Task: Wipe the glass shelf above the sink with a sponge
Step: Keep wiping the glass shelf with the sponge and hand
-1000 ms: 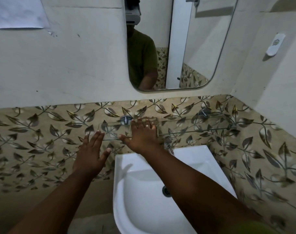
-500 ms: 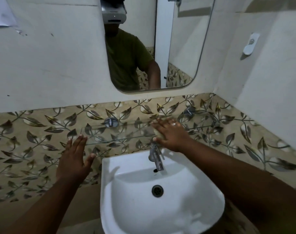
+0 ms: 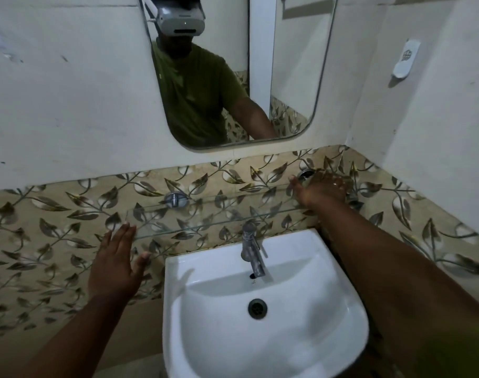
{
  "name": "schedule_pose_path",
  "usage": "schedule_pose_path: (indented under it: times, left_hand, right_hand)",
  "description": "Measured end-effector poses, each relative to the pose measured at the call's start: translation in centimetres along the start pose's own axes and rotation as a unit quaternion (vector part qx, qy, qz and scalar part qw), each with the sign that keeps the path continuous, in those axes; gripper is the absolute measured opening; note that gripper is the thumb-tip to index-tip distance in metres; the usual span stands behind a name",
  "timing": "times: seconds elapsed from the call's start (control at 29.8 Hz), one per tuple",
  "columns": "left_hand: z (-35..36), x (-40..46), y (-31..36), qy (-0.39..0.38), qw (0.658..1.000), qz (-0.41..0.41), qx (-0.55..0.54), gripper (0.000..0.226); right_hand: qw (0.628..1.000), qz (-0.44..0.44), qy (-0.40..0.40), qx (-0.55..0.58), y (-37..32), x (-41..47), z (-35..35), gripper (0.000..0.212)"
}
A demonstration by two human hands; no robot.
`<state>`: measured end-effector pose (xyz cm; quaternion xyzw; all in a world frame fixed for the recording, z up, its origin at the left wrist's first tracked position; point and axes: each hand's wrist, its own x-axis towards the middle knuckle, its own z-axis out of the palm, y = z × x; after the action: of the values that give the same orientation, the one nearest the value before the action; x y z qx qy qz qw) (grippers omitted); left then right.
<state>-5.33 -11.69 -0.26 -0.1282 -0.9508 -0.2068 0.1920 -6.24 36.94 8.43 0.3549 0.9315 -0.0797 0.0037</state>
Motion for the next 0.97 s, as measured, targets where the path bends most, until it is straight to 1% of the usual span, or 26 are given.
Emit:
schedule_pose_path:
  times: [0.07, 0.17, 0.2, 0.34, 0.44, 0.6, 0.84, 0.91, 0.97]
  left_hand:
    - [-0.3, 0.1, 0.0, -0.003, 1.0, 0.008, 0.01, 0.084]
    - [-0.5, 0.1, -0.4, -0.007, 0.999, 0.015, 0.036, 0.09]
    - [-0.5, 0.1, -0.4, -0.007, 0.998, 0.021, 0.052, 0.091]
    - [-0.4, 0.3, -0.8, -0.01, 0.993, 0.045, 0.107, 0.092]
    - [-0.4, 0.2, -0.9, -0.014, 0.99, 0.047, 0.134, 0.093]
    - [-0.2, 0.3, -0.8, -0.037, 0.986, 0.03, 0.158, 0.094]
    - [-0.8, 0.5, -1.5, -0.066, 0.979, 0.025, 0.189, 0.093]
    - [-0.9, 0.5, -1.6, -0.07, 0.979, 0.029, 0.188, 0.091]
    - [-1.0, 0.5, -1.6, -0.064, 0.981, 0.037, 0.176, 0.089]
  right_hand:
    - [1.0, 0.002, -0.005, 0.0, -0.2, -0.2, 0.1, 0.12]
    - [0.999, -0.031, 0.005, 0.024, -0.9, -3.1, 1.2, 0.116]
    - [0.998, -0.047, 0.004, 0.031, -1.3, -4.4, 1.7, 0.115]
    - [0.99, -0.138, 0.009, 0.008, -5.2, -9.8, 3.6, 0.127]
    - [0.982, -0.188, 0.013, 0.01, -9.2, -12.4, 4.9, 0.127]
    - [0.962, -0.273, 0.025, 0.011, -14.9, -16.5, 6.0, 0.125]
    - [0.94, -0.342, 0.002, -0.008, -21.8, -20.0, 7.0, 0.124]
    - [0.928, -0.372, -0.002, -0.004, -23.0, -20.9, 7.2, 0.128]
    - [0.912, -0.411, 0.002, -0.001, -24.0, -21.4, 7.4, 0.122]
